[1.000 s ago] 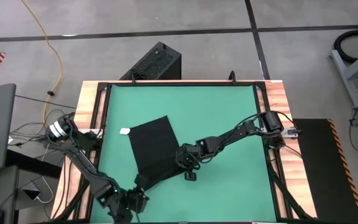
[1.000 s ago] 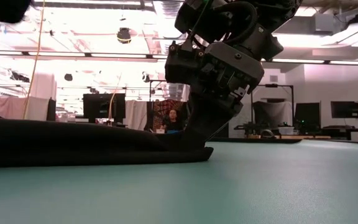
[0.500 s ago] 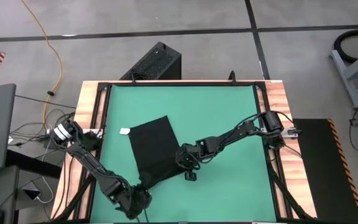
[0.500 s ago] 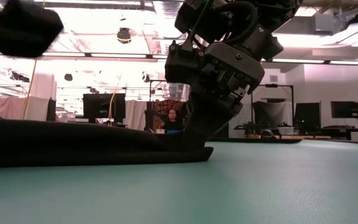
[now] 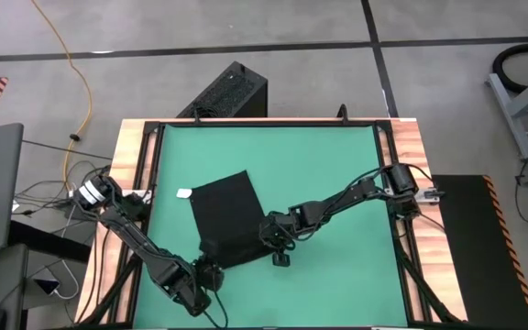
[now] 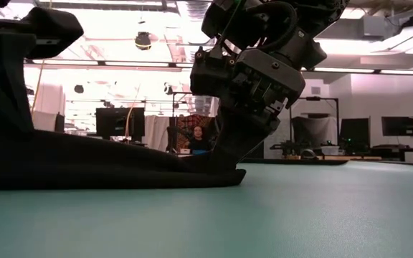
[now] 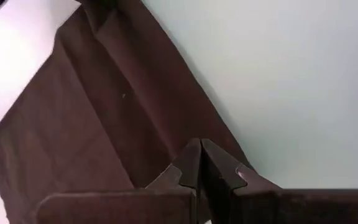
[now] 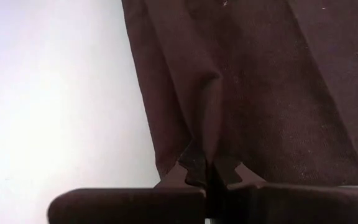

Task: Roll towel into tight, uniform cylinder
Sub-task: Roll the towel

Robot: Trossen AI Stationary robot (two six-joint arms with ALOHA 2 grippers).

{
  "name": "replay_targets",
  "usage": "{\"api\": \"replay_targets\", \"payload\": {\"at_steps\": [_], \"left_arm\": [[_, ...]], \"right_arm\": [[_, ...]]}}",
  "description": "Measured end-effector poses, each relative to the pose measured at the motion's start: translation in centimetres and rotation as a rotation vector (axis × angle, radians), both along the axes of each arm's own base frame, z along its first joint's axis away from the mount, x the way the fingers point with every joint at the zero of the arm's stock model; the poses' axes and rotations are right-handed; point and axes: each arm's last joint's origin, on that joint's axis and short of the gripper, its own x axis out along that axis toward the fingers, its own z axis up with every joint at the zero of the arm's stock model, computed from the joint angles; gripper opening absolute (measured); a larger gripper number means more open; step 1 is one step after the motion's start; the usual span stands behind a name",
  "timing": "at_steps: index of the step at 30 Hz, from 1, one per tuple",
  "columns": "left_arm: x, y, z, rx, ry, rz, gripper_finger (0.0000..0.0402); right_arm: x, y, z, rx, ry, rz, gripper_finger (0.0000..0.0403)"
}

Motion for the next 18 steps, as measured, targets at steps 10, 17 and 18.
{"api": "replay_targets", "payload": {"at_steps": [10,17,18], "left_arm": [[-0.9,0.8,-2.3,-0.029,-0.020,0.061,0.0000],[-1.9,1.9,-4.1,-0.021,-0.017,0.123,0.0000],[-2.1,2.0,-4.3,-0.025,-0.017,0.135,0.0000]], "right_arm": [[0.0,0.1,0.0,0.000,-0.001,0.002,0.0008],[0.0,0.1,0.0,-0.019,-0.006,0.028,0.0016],[0.0,0.1,0.0,-0.027,-0.010,0.040,0.0020]]}}
